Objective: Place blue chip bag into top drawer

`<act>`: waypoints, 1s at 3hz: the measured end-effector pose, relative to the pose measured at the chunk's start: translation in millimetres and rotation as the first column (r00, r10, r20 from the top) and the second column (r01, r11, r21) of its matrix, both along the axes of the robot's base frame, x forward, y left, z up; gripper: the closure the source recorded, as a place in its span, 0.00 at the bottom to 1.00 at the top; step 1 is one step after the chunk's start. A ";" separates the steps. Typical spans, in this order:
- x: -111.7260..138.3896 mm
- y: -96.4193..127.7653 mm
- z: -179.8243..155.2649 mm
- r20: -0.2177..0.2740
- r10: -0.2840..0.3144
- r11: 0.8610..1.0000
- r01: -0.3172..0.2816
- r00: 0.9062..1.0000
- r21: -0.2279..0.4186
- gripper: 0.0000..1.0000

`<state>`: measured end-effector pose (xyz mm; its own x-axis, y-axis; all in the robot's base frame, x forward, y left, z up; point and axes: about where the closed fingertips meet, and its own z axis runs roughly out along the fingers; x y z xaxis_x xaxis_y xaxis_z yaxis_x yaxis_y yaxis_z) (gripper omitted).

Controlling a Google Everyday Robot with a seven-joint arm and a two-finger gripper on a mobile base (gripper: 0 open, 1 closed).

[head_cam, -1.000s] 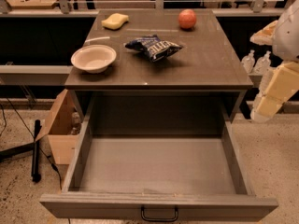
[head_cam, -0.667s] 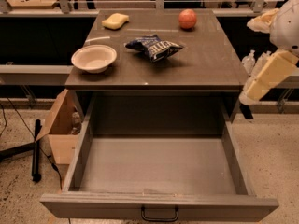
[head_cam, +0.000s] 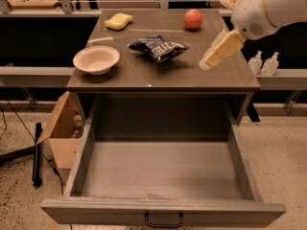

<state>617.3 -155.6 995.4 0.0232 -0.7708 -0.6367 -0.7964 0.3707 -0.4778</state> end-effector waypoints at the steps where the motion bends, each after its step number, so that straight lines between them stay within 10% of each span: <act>1: 66.0 38.4 -21.3 0.034 0.010 0.998 -0.012 0.999 0.069 0.00; 3: 68.7 36.1 -42.4 0.021 -0.020 0.998 0.019 1.000 0.067 0.00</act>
Offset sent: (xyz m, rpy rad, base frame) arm 0.0500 0.0271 -0.0139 0.0524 -0.0297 0.0046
